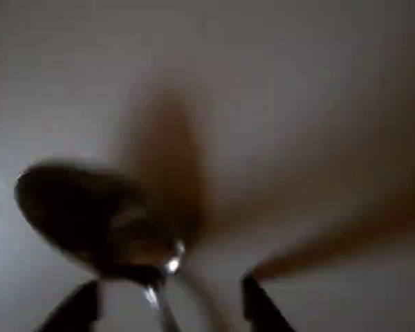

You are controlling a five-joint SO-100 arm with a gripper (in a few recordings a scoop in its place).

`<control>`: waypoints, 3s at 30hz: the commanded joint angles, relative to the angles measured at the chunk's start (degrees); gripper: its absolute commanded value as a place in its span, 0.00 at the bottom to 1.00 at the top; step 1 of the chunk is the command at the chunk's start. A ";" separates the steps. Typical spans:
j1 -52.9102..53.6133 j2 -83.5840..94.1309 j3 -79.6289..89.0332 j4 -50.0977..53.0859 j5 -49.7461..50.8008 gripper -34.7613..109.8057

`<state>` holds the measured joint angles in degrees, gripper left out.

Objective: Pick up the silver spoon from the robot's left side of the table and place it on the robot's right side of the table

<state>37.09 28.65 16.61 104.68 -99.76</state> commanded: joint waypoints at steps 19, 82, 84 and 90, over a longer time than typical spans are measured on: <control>-16.61 57.04 1.23 1.49 70.49 0.23; -23.12 159.96 152.31 -26.98 96.15 0.23; -23.12 159.96 152.31 -26.98 96.15 0.23; -23.12 159.96 152.31 -26.98 96.15 0.23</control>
<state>13.18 188.53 168.93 77.70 -3.25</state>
